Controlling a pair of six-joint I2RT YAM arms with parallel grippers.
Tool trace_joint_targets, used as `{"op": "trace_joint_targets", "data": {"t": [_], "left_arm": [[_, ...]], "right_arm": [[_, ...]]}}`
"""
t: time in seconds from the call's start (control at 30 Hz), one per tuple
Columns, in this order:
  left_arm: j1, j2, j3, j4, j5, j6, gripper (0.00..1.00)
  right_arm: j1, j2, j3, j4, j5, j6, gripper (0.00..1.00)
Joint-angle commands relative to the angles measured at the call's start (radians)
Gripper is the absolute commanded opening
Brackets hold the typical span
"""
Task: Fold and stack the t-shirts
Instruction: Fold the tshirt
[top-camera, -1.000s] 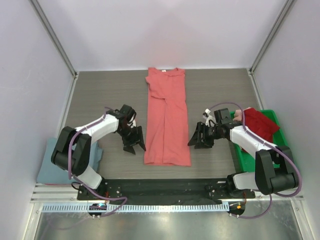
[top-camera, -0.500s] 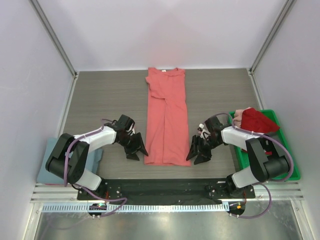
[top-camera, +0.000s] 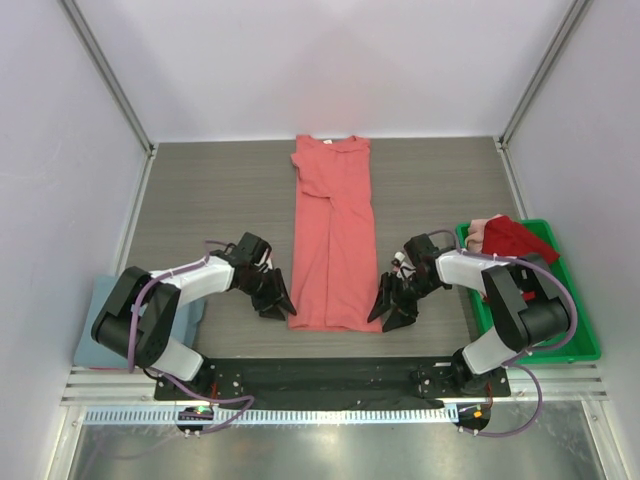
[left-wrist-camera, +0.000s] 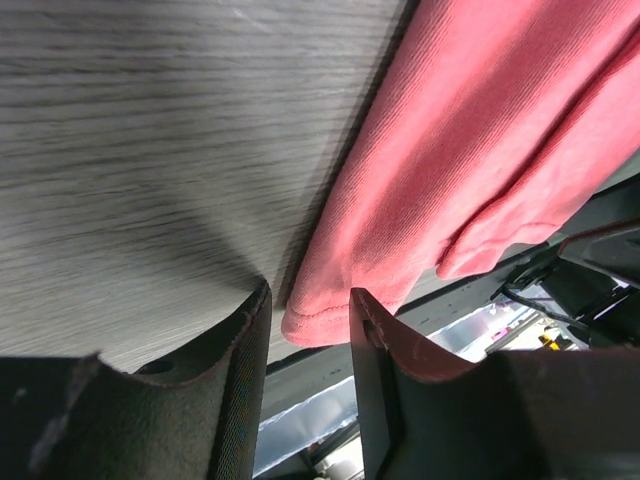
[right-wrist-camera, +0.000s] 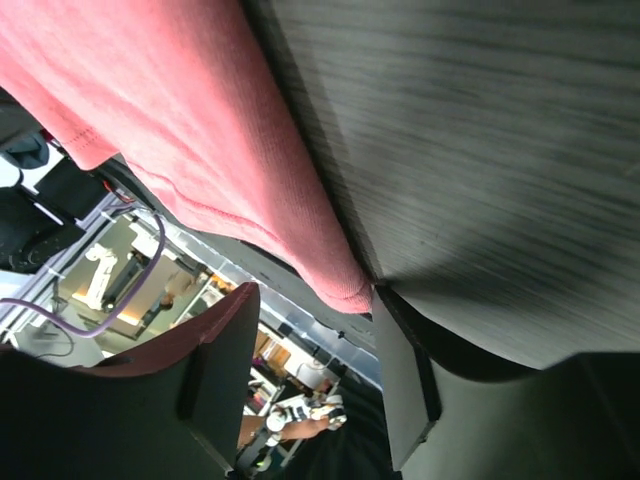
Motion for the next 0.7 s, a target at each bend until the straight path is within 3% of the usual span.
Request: {"op": "trace_joint_targets", "data": {"t": [0.0, 0.3, 0.4, 0.43, 0.5, 0.53, 0.57, 0.67], "left_arm": [[-0.009, -0.010, -0.014, 0.022, 0.006, -0.006, 0.37], [-0.011, -0.027, -0.033, 0.035, 0.010, -0.009, 0.26], [-0.009, -0.030, -0.037, 0.046, 0.018, -0.009, 0.21], [-0.009, -0.032, -0.035, 0.051, 0.024, -0.010, 0.19], [-0.009, -0.036, -0.035, 0.061, 0.030, -0.009, 0.13], [-0.009, -0.038, -0.029, 0.062, 0.036, -0.004, 0.11], [-0.009, -0.044, -0.024, 0.055, 0.035, 0.002, 0.01], [0.009, -0.070, 0.019, -0.007, 0.027, 0.052, 0.00]], "right_arm": [[0.015, 0.038, -0.005, 0.081, 0.082, 0.032, 0.55], [0.026, 0.089, -0.002, 0.116, 0.097, 0.069, 0.51], [0.026, 0.101, 0.001, 0.122, 0.097, 0.069, 0.43], [0.025, 0.101, -0.001, 0.127, 0.087, 0.069, 0.27], [0.026, 0.097, 0.001, 0.132, 0.082, 0.070, 0.08], [0.026, 0.092, 0.004, 0.133, 0.079, 0.069, 0.04], [0.026, 0.087, 0.008, 0.132, 0.076, 0.064, 0.01], [0.025, 0.031, 0.038, 0.109, 0.055, 0.049, 0.01]]}}
